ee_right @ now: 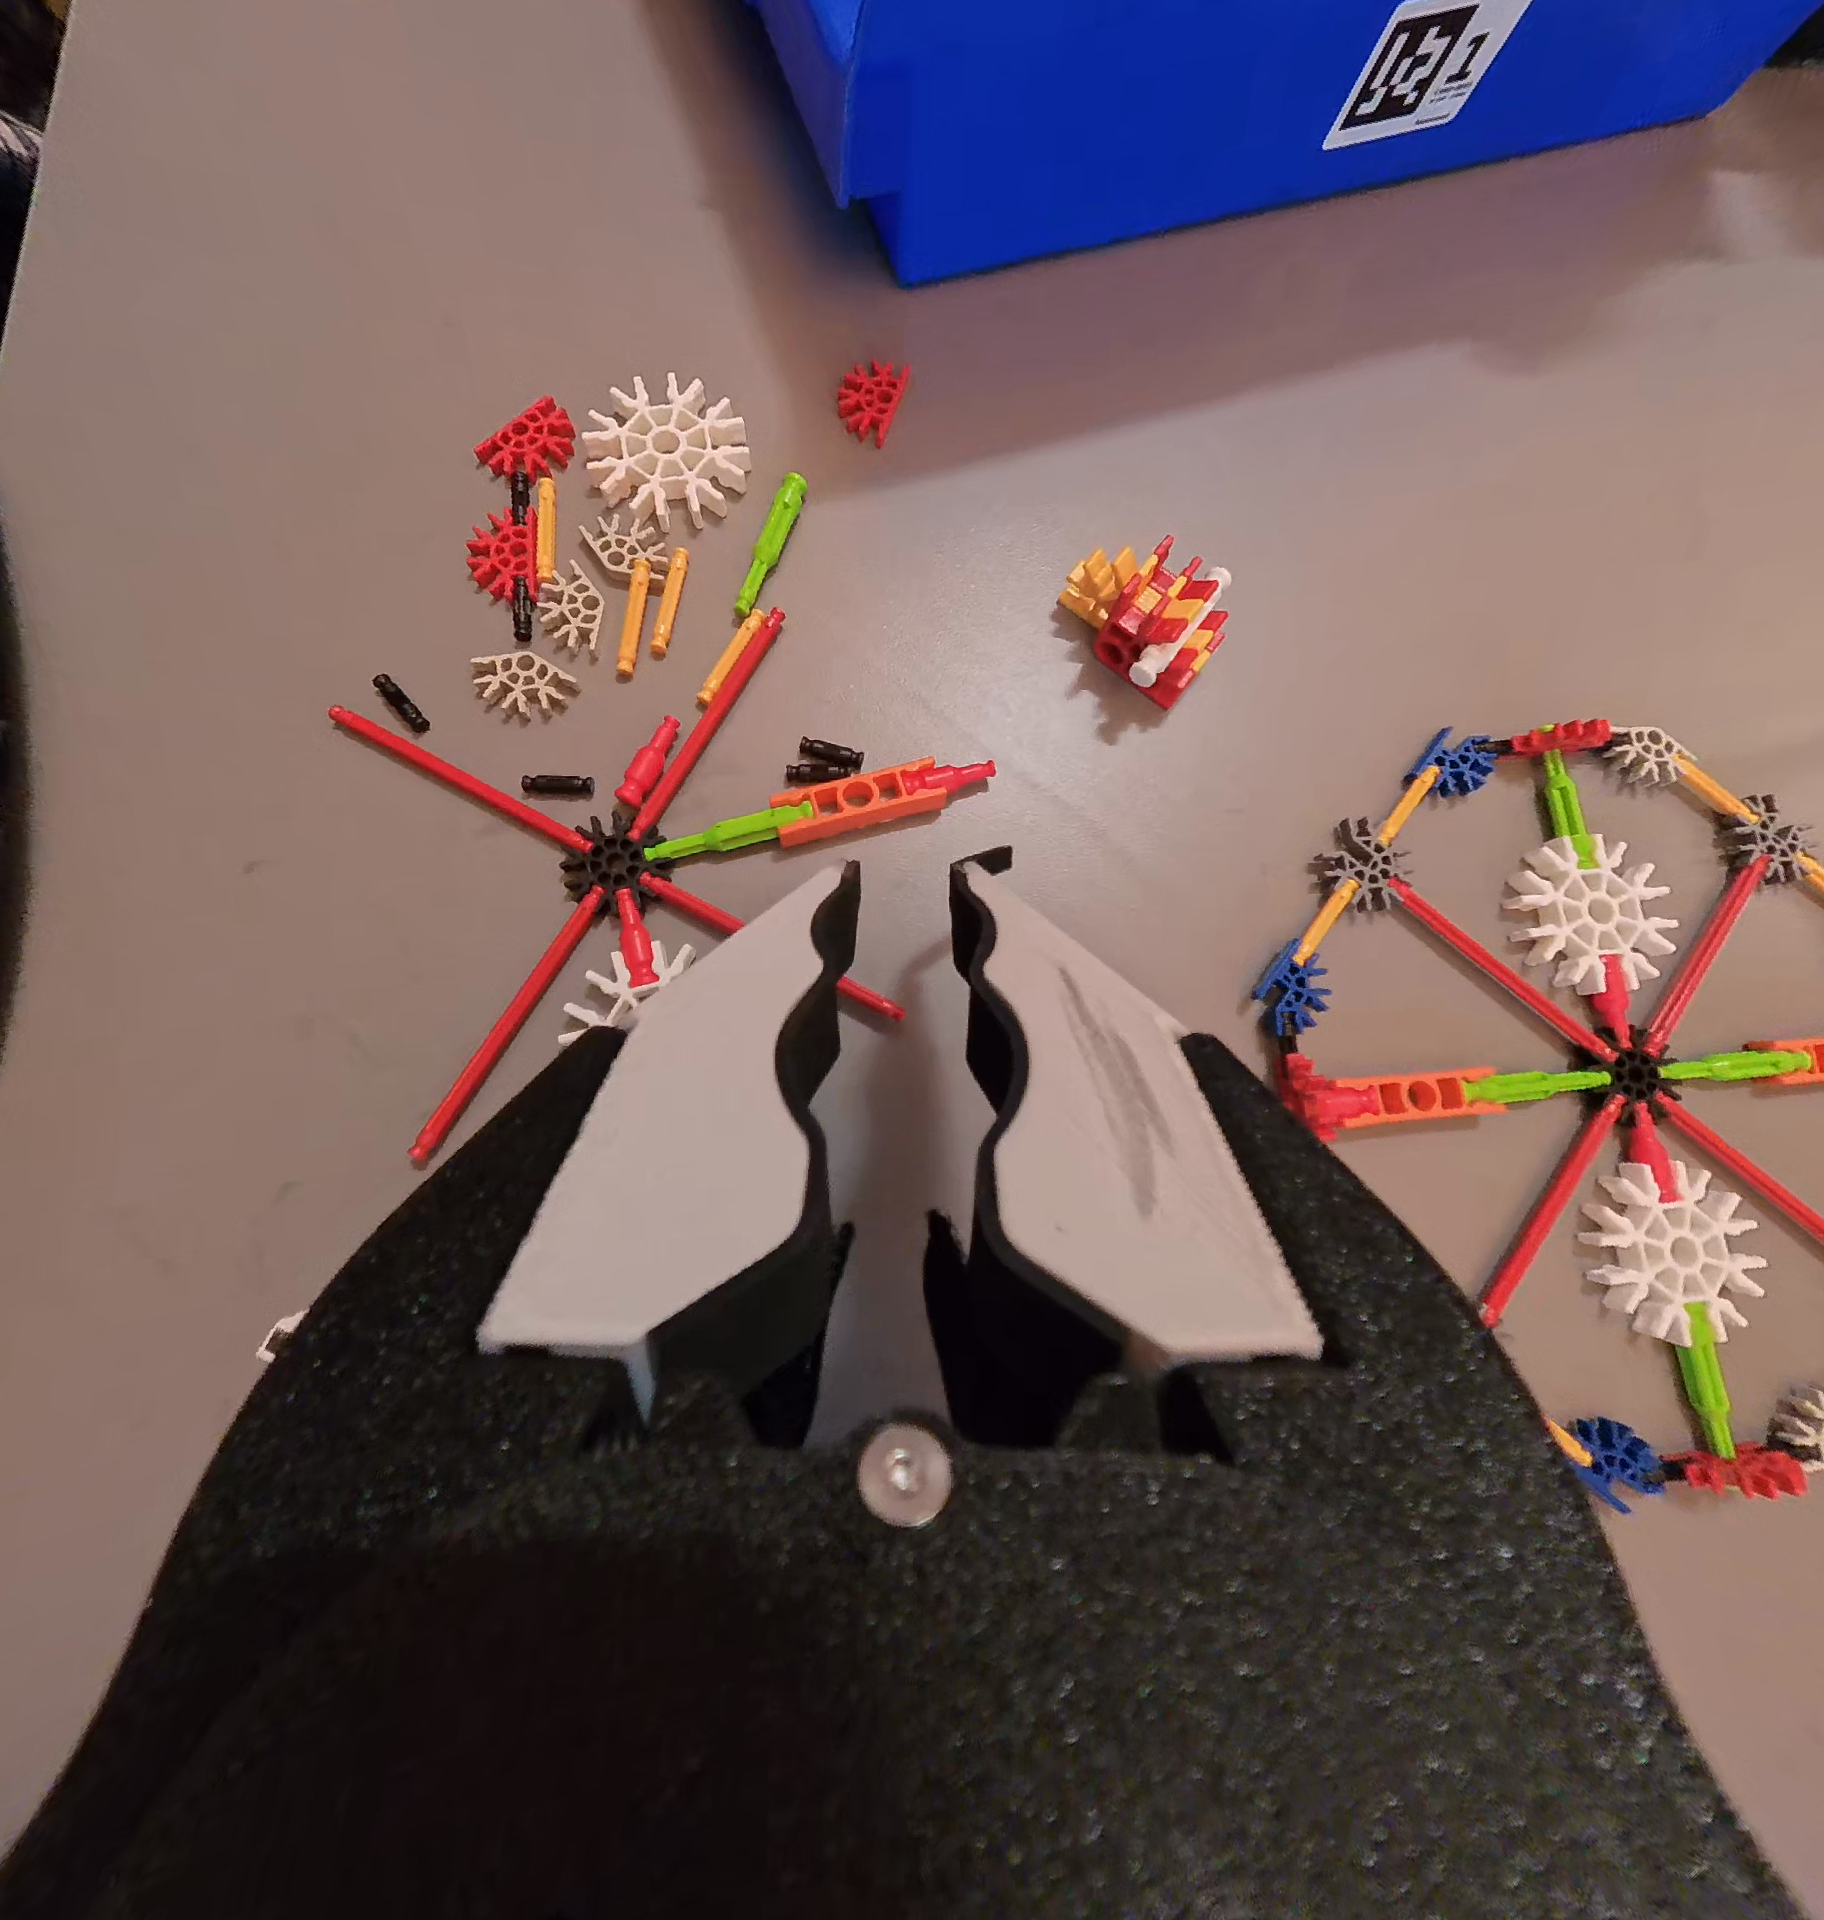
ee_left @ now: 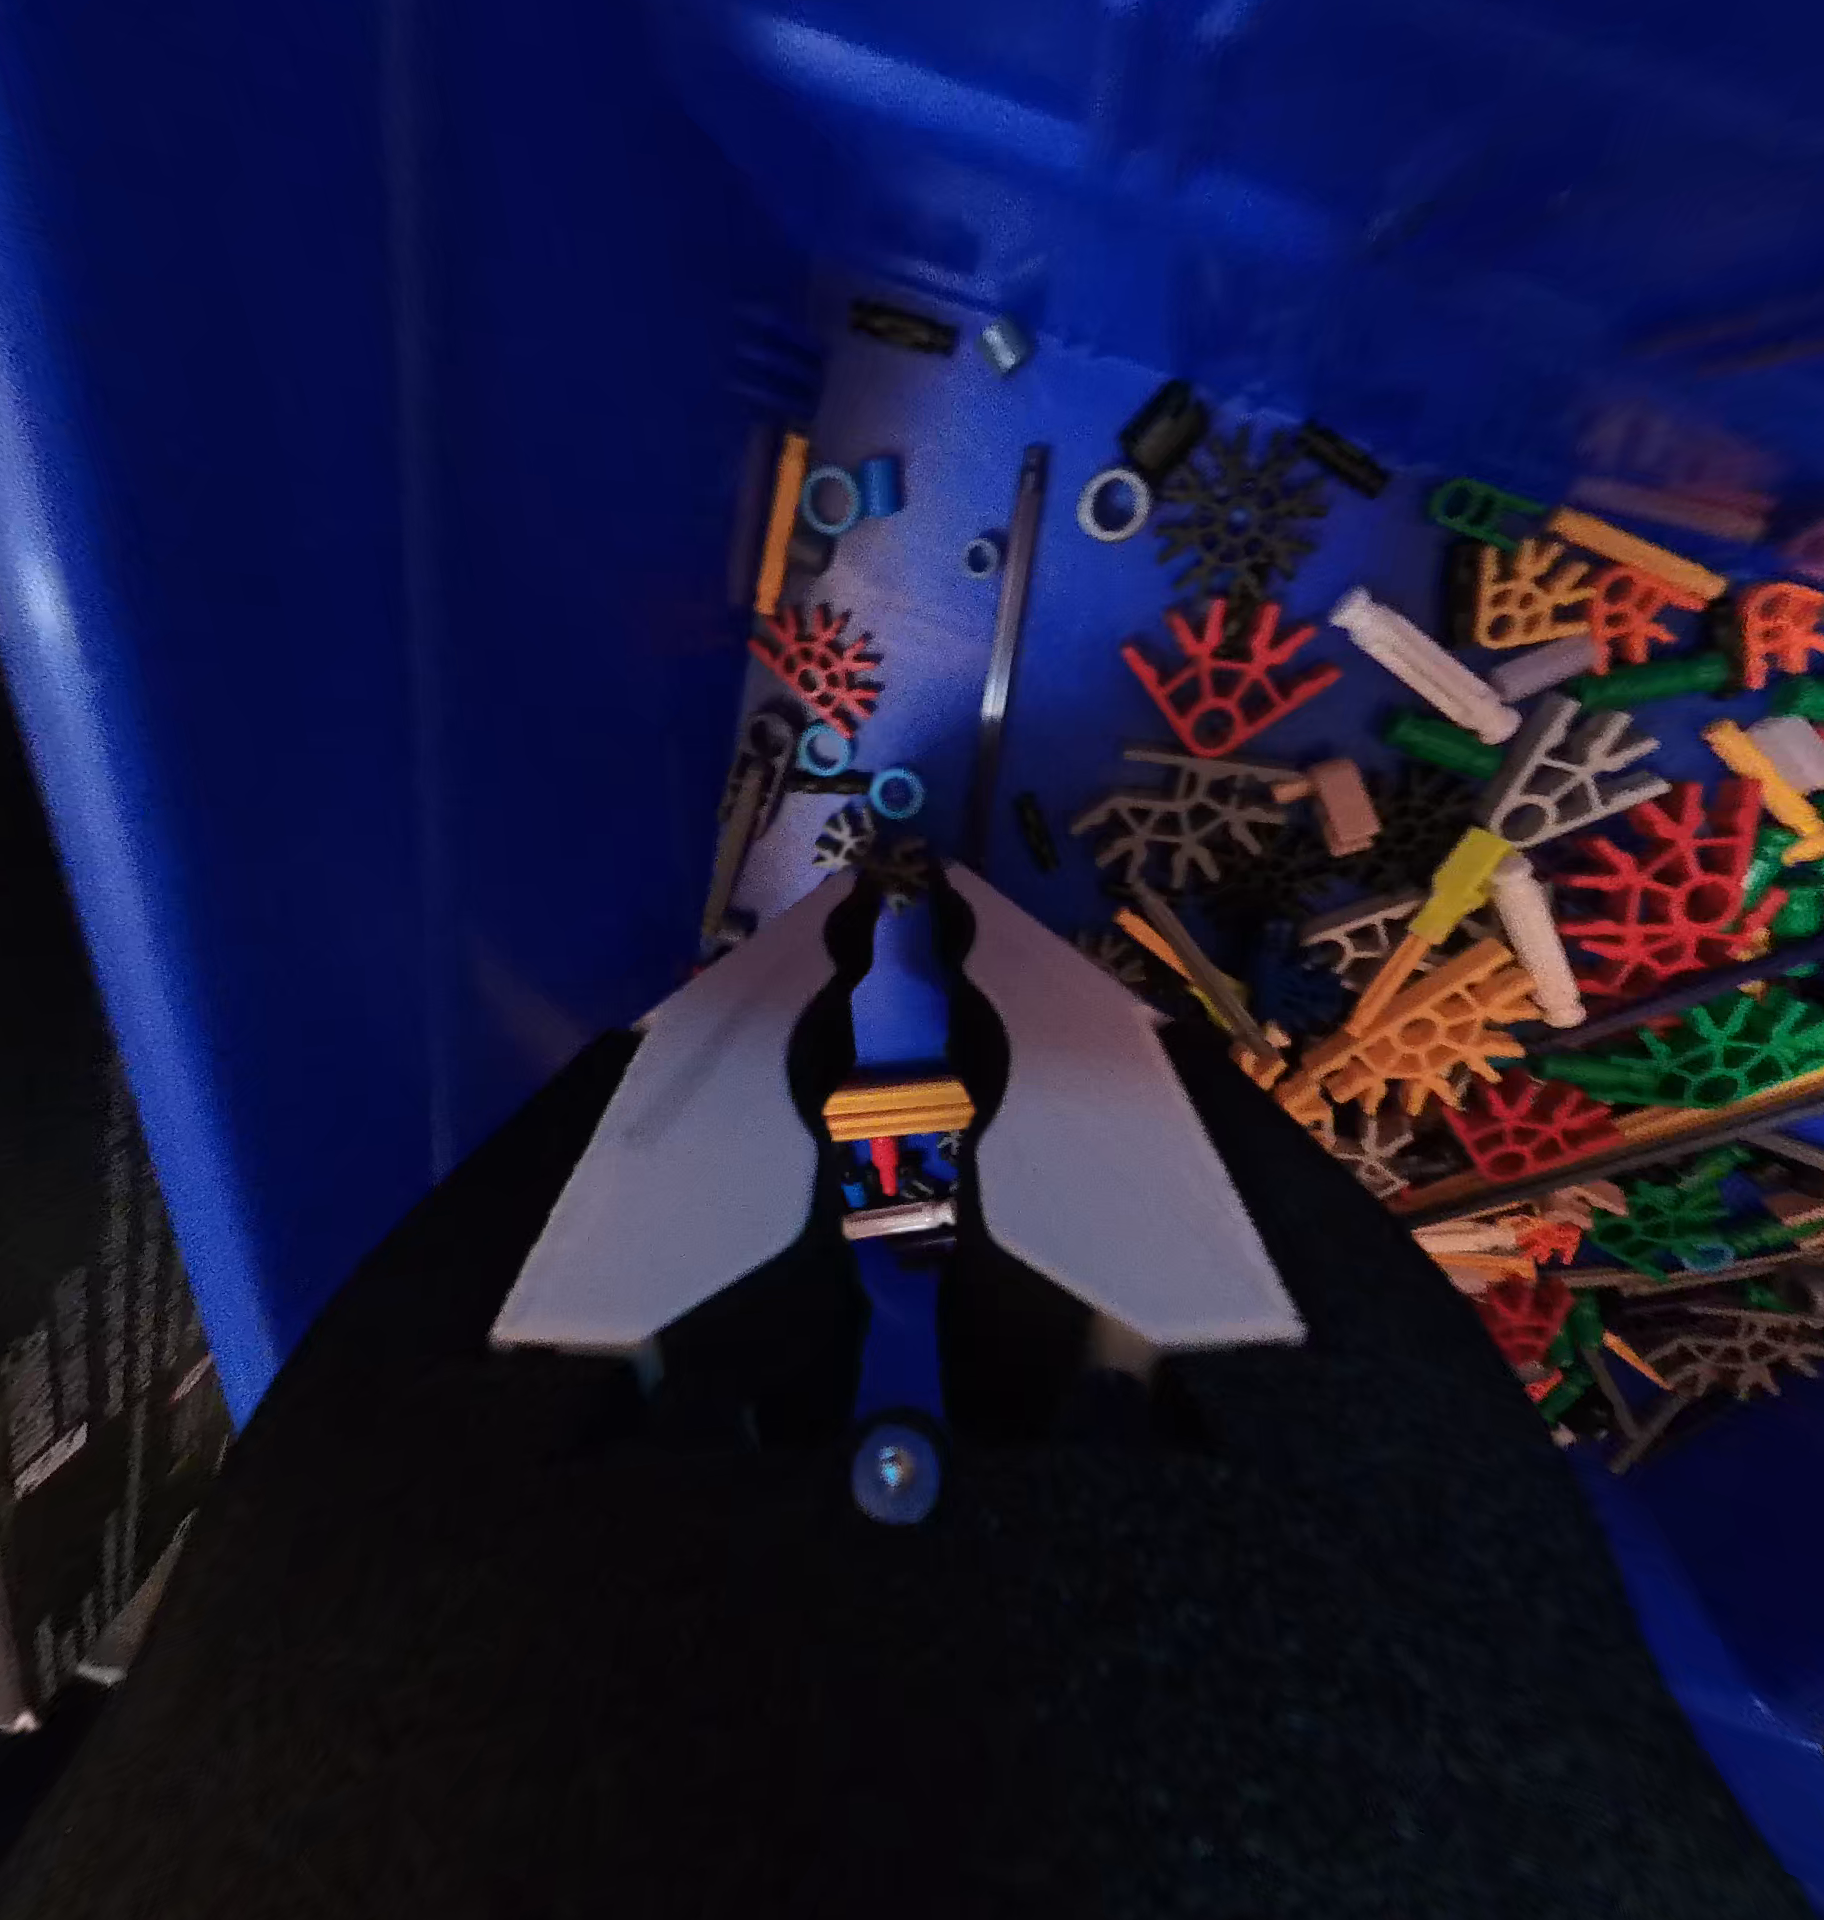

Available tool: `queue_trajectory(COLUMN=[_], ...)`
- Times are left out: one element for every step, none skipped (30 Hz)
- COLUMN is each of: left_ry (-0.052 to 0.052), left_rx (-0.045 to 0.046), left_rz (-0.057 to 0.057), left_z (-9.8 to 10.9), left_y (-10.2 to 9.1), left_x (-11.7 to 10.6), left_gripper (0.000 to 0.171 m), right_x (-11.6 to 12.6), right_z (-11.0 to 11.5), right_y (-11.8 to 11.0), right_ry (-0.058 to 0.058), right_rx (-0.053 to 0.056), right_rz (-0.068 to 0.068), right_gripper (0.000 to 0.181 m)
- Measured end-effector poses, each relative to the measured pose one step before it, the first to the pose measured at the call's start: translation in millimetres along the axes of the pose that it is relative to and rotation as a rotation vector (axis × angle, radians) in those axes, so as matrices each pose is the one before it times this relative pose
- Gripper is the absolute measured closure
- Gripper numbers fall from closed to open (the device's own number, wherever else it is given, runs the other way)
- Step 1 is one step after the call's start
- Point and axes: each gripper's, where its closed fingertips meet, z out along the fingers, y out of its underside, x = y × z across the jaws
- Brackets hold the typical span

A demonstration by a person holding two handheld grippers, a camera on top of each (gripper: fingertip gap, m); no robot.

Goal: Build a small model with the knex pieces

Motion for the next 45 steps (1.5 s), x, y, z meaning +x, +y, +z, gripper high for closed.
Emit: queue_trajectory(left_ry=[-0.0127, -0.0101, 0.0082, 0.0209, 0.0080, -0.0041, -0.0112, -0.0119, -0.0078, 0.0071, 0.0145, 0.0060, -0.0014, 0.0066, 0.0082, 0.0010, 0.0022, 0.0138, 0.0110, 0.0016, 0.0043, 0.0113, 0.0120, 0.0093, 0.0016, 0.0010, 0.0007, 0.0000, -0.0152, 0.0036, 0.0044, 0.0020, -0.0010, -0.0017, 0.0057, -0.0086, -0.0087, 0.0044, 0.0078, 0.0074, -0.0031, -0.0114, -0.0059, -0.0019, -0.0024], left_rx=[-0.00081, 0.00019, -0.00120, 0.00167, -0.00115, -0.00341, -0.00062, 0.00374, 0.01187, 0.01236, 0.01070, 0.00743, 0.00255, -0.00035, -0.00547, -0.01633, -0.02190, -0.00831, 0.00464, -0.00214, -0.00195, 0.00103, 0.00403, 0.00255, 0.00142, 0.00119, 0.00223, 0.00288, 0.00079, -0.00221, -0.00408, -0.00450, -0.00410, 0.00491, 0.01860, 0.00451, 0.00403, 0.00272, 0.00395, 0.00187, -0.00270, 0.00192, 0.01045, 0.00890, 0.00232], left_rz=[0.0095, 0.0046, -0.0002, -0.0070, -0.0001, -0.0033, -0.0051, -0.0073, -0.0091, -0.0115, -0.0097, -0.0090, -0.0103, -0.0105, -0.0089, -0.0106, -0.0100, -0.0103, -0.0197, -0.0149, -0.0079, -0.0070, -0.0049, -0.0052, -0.0012, 0.0006, 0.0006, -0.0047, -0.0060, 0.0014, -0.0021, -0.0001, 0.0059, 0.0169, 0.0069, -0.0029, 0.0017, -0.0038, -0.0012, -0.0046, -0.0068, 0.0011, 0.0003, -0.0141, -0.0152], left_z=[-0.03, -0.12, -0.91, -0.73, -0.30, -0.10, -0.30, -0.78, -1.54, -1.80, -1.71, -1.54, -0.94, -0.06, 1.12, 2.16, 3.02, 2.37, 0.30, 0.01, 0.13, 0.20, 0.25, 0.22, 0.01, -0.02, -0.04, 0.15, 0.32, 0.01, -0.10, 0.03, 0.03, 0.06, -0.08, 0.22, 0.52, -0.05, -0.07, -0.10, -0.21, -1.05, -1.58, -1.36, -0.79], left_y=[0.32, 0.33, 0.73, 0.69, 1.27, 1.49, 1.25, 0.39, -0.91, -1.13, -1.08, -0.98, -0.59, -0.17, 0.49, 2.13, 3.01, 0.93, -1.33, -0.20, -0.01, -0.42, -0.66, -0.33, -0.18, -0.11, -0.35, -0.59, -0.47, -0.19, -0.11, 0.17, -0.04, -1.28, -3.41, -1.01, -0.37, 0.20, 0.20, 0.39, 0.91, 0.14, -1.12, -1.03, 0.07], left_x=[0.72, 0.27, 2.27, 3.76, 1.56, -1.00, -2.77, -3.35, -3.11, -0.85, 0.54, -0.54, -1.56, -0.20, 0.47, -0.62, -0.28, 1.44, 0.25, -1.44, -0.72, 0.47, 0.81, 0.80, -0.06, 0.01, -0.09, -0.44, -2.85, -0.08, 0.02, -0.05, -0.02, 1.01, 2.49, -0.52, -0.56, 0.58, 0.63, 0.47, -0.81, -1.09, 0.10, -0.32, -1.06], left_gripper=[0.162, 0.162, 0.171, 0.171, 0.171, 0.169, 0.163, 0.160, 0.159, 0.156, 0.154, 0.152, 0.149, 0.147, 0.147, 0.147, 0.146, 0.152, 0.149, 0.147, 0.145, 0.146, 0.147, 0.148, 0.148, 0.148, 0.149, 0.150, 0.152, 0.154, 0.156, 0.160, 0.164, 0.169, 0.171, 0.171, 0.171, 0.171, 0.171, 0.171, 0.171, 0.171, 0.167, 0.158, 0.150], right_x=[-0.20, -0.48, -0.28, -0.13, 0.09, 0.33, 0.11, -0.02, -0.09, -0.17, -0.08, -0.04, 0.15, 0.08, 0.03, 0.03, -0.03, -0.17, -0.16, -0.09, 0.08, 0.06, 0.01, -0.15, 0.00, -0.06, -0.10, -0.11, -0.16, -0.20, -0.15, -0.17, 0.15, 0.26, 0.24, 0.30, 0.08, -0.18, -0.42, -0.23, -0.14, 0.25, 0.35, 0.40, 0.19], right_z=[0.19, 0.26, 0.27, 0.04, -0.08, -0.23, -0.23, 0.10, 0.21, 0.39, 0.35, 0.29, 0.18, 0.15, 0.07, 0.10, 0.12, 0.06, -0.05, -0.24, -0.23, -0.29, -0.29, -0.24, -0.24, -0.33, -0.19, -0.12, 0.05, 0.18, 0.16, 0.10, -0.23, -0.41, -0.60, -0.49, -0.32, 0.02, 0.07, 0.30, 0.15, -0.02, -0.10, -0.11, 0.19], right_y=[-0.04, 0.02, 0.07, -0.03, -0.10, -0.08, -0.09, 0.03, 0.14, 0.41, 0.31, 0.36, 0.16, 0.15, 0.24, 0.09, 0.04, -0.07, -0.12, -0.24, -0.25, -0.21, -0.36, -0.24, -0.24, -0.34, -0.34, -0.20, -0.05, -0.03, 0.02, 0.06, -0.04, -0.25, -0.41, -0.35, -0.15, -0.19, -0.11, 0.01, 0.18, 0.20, 0.11, 0.14, 0.13], right_ry=[-0.0011, -0.0017, -0.0007, 0.0001, 0.0003, 0.0008, 0.0004, -0.0006, -0.0007, -0.0010, -0.0016, -0.0012, -0.0006, -0.0008, -0.0004, -0.0003, -0.0004, -0.0003, -0.0001, 0.0005, 0.0010, 0.0010, 0.0004, 0.0005, 0.0008, 0.0006, 0.0004, 0.0002, -0.0002, -0.0005, -0.0002, -0.0001, 0.0008, 0.0018, 0.0014, 0.0011, 0.0011, -0.0004, -0.0009, -0.0009, -0.0004, 0.0002, 0.0001, 0.0005, -0.0002], right_rx=[-0.0003, -0.0005, -0.0014, -0.0006, 0.0009, 0.0009, 0.0008, 0.0004, -0.0010, -0.0015, -0.0010, -0.0009, -0.0003, 0.0002, 0.0000, -0.0005, -0.0003, -0.0003, 0.0001, 0.0005, 0.0007, 0.0009, 0.0010, 0.0004, 0.0005, 0.0012, 0.0012, 0.0002, -0.0003, -0.0005, -0.0009, -0.0007, -0.0002, 0.0013, 0.0026, 0.0022, 0.0005, 0.0002, -0.0002, -0.0008, -0.0009, -0.0001, 0.0008, 0.0006, -0.0001], right_rz=[-0.0004, -0.0007, -0.0013, -0.0007, 0.0007, 0.0009, 0.0005, 0.0003, 0.0000, 0.0002, 0.0007, 0.0007, 0.0009, 0.0014, 0.0010, 0.0005, -0.0003, -0.0007, -0.0006, -0.0005, -0.0004, -0.0004, -0.0006, -0.0010, -0.0010, -0.0007, -0.0004, -0.0007, -0.0007, -0.0006, -0.0008, -0.0005, -0.0004, -0.0002, 0.0006, 0.0005, -0.0004, -0.0008, -0.0013, -0.0010, -0.0003, 0.0008, 0.0019, 0.0019, 0.0010], right_gripper=[0.165, 0.164, 0.165, 0.165, 0.165, 0.165, 0.165, 0.165, 0.164, 0.164, 0.164, 0.164, 0.164, 0.164, 0.164, 0.164, 0.164, 0.164, 0.165, 0.165, 0.165, 0.165, 0.165, 0.165, 0.165, 0.165, 0.165, 0.165, 0.165, 0.165, 0.165, 0.165, 0.165, 0.165, 0.165, 0.165, 0.165, 0.165, 0.165, 0.164, 0.164, 0.164, 0.164, 0.164, 0.164])
